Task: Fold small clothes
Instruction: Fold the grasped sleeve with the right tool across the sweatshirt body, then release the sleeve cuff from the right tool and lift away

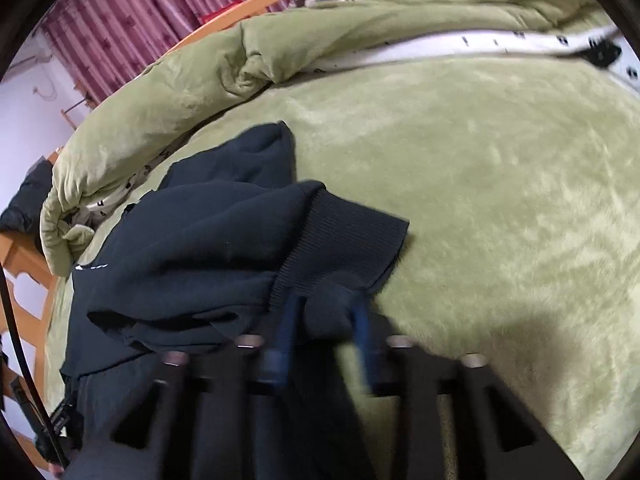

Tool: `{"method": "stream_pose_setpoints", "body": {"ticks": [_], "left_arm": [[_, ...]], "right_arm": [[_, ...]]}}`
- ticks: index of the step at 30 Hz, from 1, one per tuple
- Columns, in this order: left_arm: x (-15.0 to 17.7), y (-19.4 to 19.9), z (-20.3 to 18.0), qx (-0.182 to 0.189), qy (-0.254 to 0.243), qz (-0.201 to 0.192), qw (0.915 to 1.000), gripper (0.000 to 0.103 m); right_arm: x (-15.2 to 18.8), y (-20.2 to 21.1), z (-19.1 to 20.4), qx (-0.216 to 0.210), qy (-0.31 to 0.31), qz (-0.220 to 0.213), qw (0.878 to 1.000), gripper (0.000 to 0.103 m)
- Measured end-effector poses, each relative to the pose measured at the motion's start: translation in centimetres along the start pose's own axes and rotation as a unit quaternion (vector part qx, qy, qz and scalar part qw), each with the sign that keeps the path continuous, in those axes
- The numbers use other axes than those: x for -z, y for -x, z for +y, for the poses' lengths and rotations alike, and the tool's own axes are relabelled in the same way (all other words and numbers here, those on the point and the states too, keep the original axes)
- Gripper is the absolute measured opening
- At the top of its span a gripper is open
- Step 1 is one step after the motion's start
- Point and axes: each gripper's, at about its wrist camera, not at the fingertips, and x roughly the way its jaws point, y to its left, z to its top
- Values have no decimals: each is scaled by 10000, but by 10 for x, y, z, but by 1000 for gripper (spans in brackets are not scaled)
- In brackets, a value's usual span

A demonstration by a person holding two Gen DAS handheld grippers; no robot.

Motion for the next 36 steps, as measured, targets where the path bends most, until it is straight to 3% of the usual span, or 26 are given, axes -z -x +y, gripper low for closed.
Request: {"method": "stream_pose_setpoints", "body": {"ticks": [7, 17, 25, 30, 34, 36], "left_arm": [[5, 7, 16, 145, 335, 47, 9993, 90], [1, 16, 16, 333, 269, 25, 9991, 90], [-9, 21, 23, 327, 240, -31, 9992, 90], [-17, 20, 29, 215, 206, -64, 9995, 90], [-22, 20, 29, 127, 147, -59, 9998, 90], [-25, 20, 25, 146, 71, -51, 9999, 90]], "right_arm": [[-16, 48, 54, -150, 562, -642, 9962, 16], [-16, 68, 204, -737, 1656, -911, 9792, 16], [12, 22, 313, -1220, 2431, -542, 9608, 16], [42, -14, 348, -1239, 2769, -266, 9525, 18], [57, -31, 350, -1399, 2802, 91, 9496, 33], [61, -28, 345, -1503, 2808, 87, 9479, 49]]}}
